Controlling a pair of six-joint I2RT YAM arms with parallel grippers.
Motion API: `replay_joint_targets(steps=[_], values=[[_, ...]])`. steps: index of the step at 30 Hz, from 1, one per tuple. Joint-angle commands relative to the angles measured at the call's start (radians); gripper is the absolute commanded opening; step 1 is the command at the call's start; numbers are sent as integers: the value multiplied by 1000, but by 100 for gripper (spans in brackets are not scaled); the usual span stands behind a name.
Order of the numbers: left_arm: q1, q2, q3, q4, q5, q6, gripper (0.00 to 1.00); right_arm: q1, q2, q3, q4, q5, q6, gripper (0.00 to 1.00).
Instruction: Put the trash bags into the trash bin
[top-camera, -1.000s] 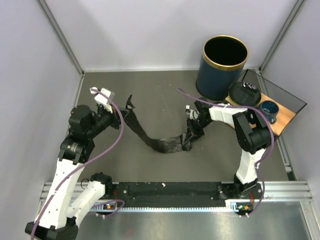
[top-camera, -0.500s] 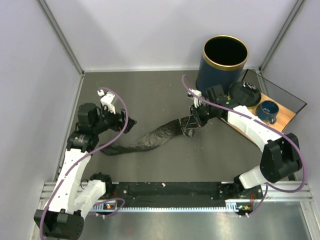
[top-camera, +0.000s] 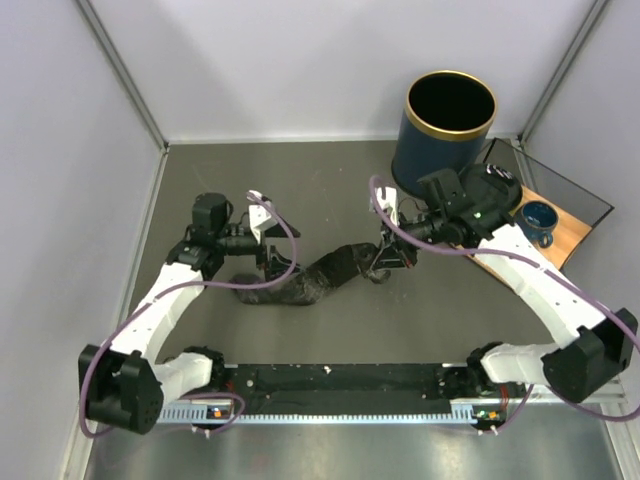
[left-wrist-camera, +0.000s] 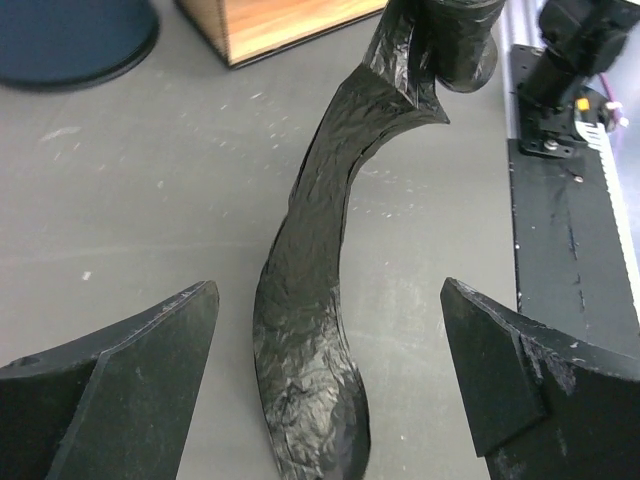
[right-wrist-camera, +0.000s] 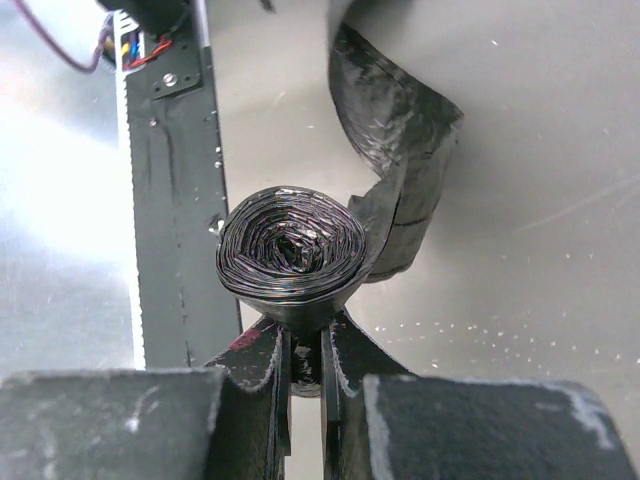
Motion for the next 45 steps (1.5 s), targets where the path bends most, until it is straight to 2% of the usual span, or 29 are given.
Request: replay_joint_targets(steps=[1,5,12,18,21,24,25,26,28,29,31,32,37,42,45], values=[[-91,35,62,64,111,219,99,58,-83,10,-61,-30,-149,0],[-210,62,58,49,102,308,99,100,-118,-1,-85,-17,-184,0],[-293,145,39,279,62,194,99,173,-143,5,-127,13,-258,0],[-364,196,54,321,48,180,98,209,-155,11,-130,33,-286,0],[-390,208,51,324,66,164,91,209,-158,13,-128,43,-289,0],[-404,202,35,321,82,161,73,209,-167,5,-122,67,-277,0],[-404,197,34,316,82,158,66,209,-169,4,-119,75,-271,0],[-405,194,31,310,79,149,53,209,-171,-1,-110,84,-258,0],[-405,185,32,267,73,149,40,207,-178,-7,-98,101,-223,0],[-405,180,34,247,66,147,23,207,-190,-19,-86,105,-214,0],[-405,164,34,181,39,160,4,206,-204,-35,-66,118,-175,0],[-405,154,28,140,24,172,0,201,-221,-48,-56,122,-162,0],[-392,87,-20,100,-56,160,0,149,-232,-72,34,188,16,0],[-390,52,-41,42,-58,180,0,22,-212,-93,112,178,189,0],[-390,50,-44,20,-56,186,0,-27,-195,-92,132,161,236,0]])
